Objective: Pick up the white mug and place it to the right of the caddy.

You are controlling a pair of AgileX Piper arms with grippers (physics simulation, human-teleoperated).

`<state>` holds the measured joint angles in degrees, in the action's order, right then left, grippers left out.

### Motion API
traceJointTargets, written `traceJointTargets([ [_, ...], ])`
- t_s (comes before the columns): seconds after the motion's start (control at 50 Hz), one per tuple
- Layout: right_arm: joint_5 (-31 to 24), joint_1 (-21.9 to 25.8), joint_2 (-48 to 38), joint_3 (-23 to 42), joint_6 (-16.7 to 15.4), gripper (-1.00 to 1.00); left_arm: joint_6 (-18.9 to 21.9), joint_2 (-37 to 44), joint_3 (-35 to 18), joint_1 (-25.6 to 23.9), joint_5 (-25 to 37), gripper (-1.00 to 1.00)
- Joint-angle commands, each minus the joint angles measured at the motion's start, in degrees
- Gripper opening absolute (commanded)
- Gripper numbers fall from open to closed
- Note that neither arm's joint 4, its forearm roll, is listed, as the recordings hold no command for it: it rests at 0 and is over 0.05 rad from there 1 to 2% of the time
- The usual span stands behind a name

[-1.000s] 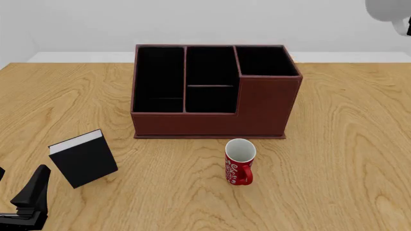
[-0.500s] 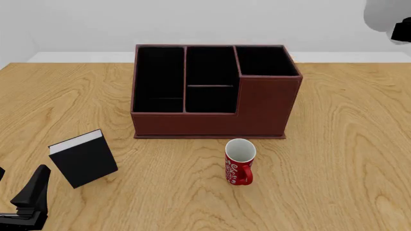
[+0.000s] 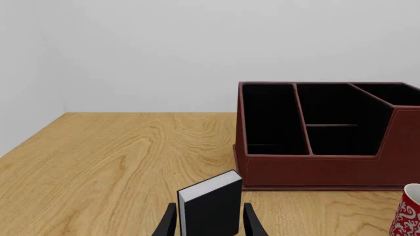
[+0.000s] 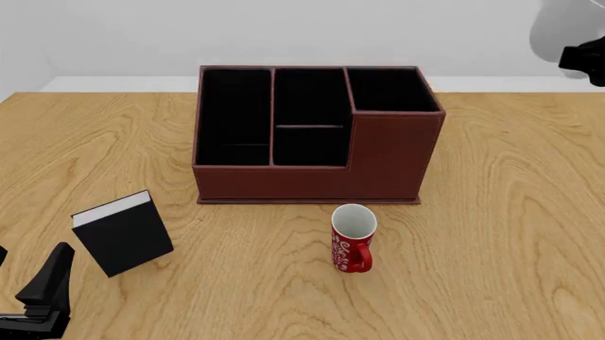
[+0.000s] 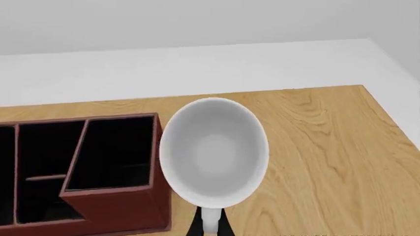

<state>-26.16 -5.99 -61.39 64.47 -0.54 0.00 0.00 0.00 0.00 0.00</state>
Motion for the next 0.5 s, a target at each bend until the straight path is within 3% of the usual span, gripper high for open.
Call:
traceJointTargets([
  [0.02,1.67,-0.66,-2.03,-0.39,1.33,-1.0,0.0,0.0,0.0,0.0,0.0,1.0],
  [0.5,0.47,-1.55,-8.51,2.1,0.97,-1.0,0.0,0.0,0.0,0.0,0.0,1.0],
])
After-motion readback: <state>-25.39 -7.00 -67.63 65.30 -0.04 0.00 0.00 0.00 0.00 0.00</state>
